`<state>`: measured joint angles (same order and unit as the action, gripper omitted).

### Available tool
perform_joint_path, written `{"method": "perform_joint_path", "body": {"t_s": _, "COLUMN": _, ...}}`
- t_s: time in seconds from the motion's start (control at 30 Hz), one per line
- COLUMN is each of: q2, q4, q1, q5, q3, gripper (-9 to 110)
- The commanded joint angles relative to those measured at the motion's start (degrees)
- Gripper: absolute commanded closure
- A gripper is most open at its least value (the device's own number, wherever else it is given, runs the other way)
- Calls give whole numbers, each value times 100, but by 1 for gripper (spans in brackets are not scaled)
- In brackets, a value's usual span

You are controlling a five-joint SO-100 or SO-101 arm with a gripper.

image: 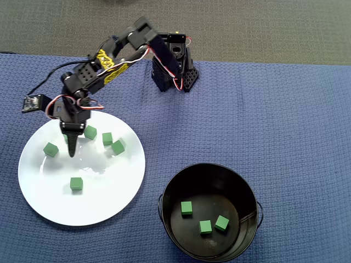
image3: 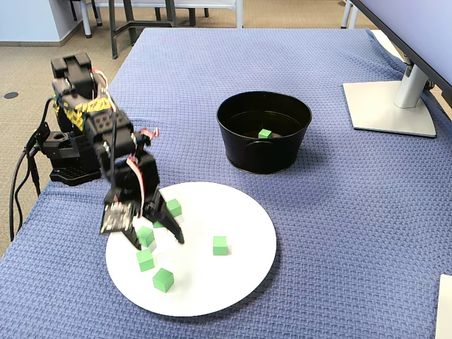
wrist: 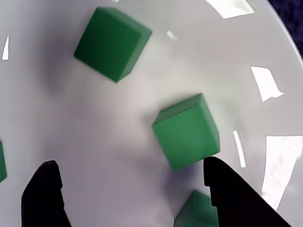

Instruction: Pick up the green cubes from the white plate and place them in the black recipient

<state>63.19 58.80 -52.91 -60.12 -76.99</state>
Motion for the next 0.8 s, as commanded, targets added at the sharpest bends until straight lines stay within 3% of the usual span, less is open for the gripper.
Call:
{"method": "perform_joint_path", "body": {"t_s": 0.0, "q2": -325, "q4": 255, "q1": -132, "q5": -229, "q3": 1037, "gripper": 67}}
{"method": "perform_joint_path", "body": {"t_s": 0.77, "q2": -114, "q4": -220, "q1": -202, "q5": -141, "q3": 439, "gripper": 69}}
